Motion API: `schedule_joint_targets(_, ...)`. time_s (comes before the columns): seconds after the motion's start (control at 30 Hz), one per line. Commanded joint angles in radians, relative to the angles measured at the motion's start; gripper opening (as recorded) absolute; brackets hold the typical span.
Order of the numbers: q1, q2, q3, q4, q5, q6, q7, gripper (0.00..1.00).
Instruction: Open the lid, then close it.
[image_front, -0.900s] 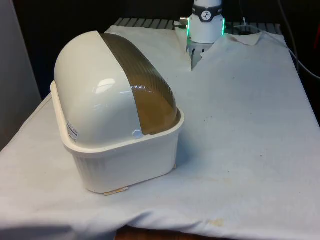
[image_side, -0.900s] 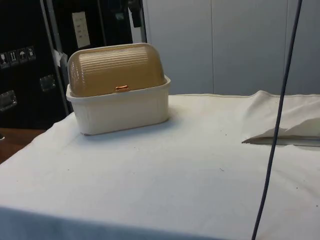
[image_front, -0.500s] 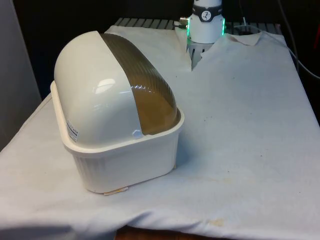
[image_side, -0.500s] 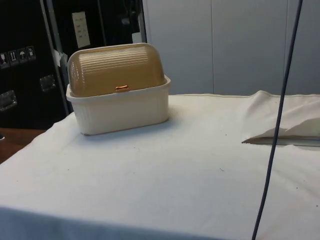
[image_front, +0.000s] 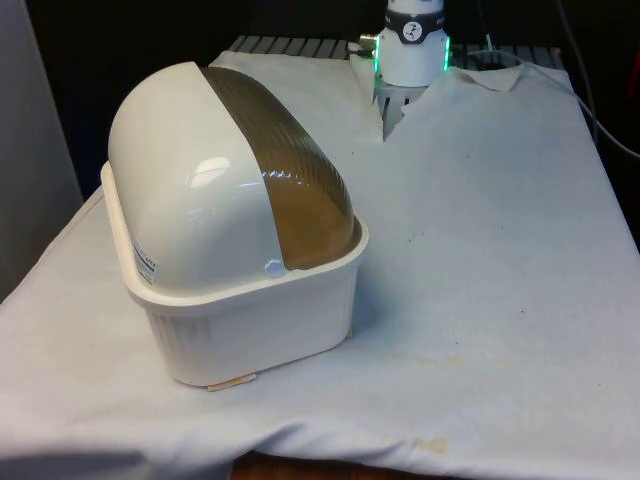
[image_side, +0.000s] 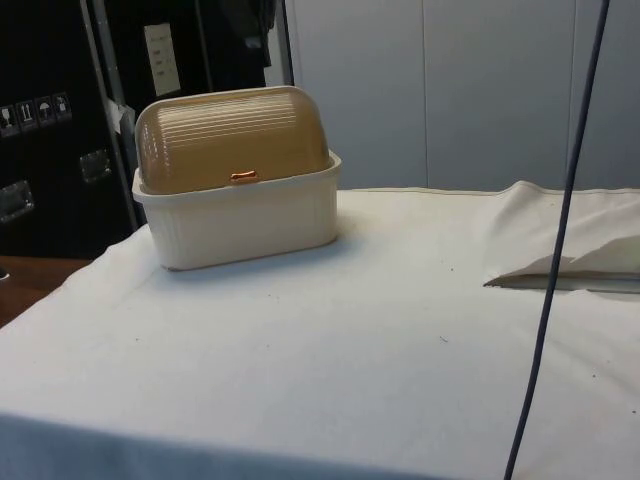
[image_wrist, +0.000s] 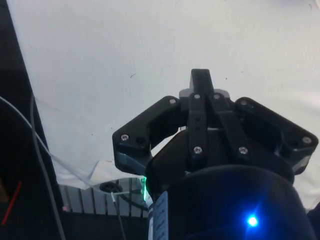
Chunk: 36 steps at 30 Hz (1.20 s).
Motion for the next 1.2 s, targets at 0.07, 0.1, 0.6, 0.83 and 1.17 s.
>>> schedule_joint_targets(0.07, 0.002, -0.014, 0.007, -0.019, -0.006, 0.038, 0.003, 0.0)
schedule_joint_targets(0.1, 0.003, -0.016, 0.009, -0.022, -0.007, 0.046, 0.003, 0.0)
schedule_joint_targets(0.6, 0.001, -0.021, 0.038, -0.064, -0.047, 0.178, -0.006, 0.0)
schedule_joint_targets(0.83, 0.001, -0.024, 0.041, -0.077, -0.09, 0.213, -0.012, 0.0)
schedule_joint_targets(1.17, 0.001, -0.031, 0.046, -0.092, -0.164, 0.238, -0.009, 0.0)
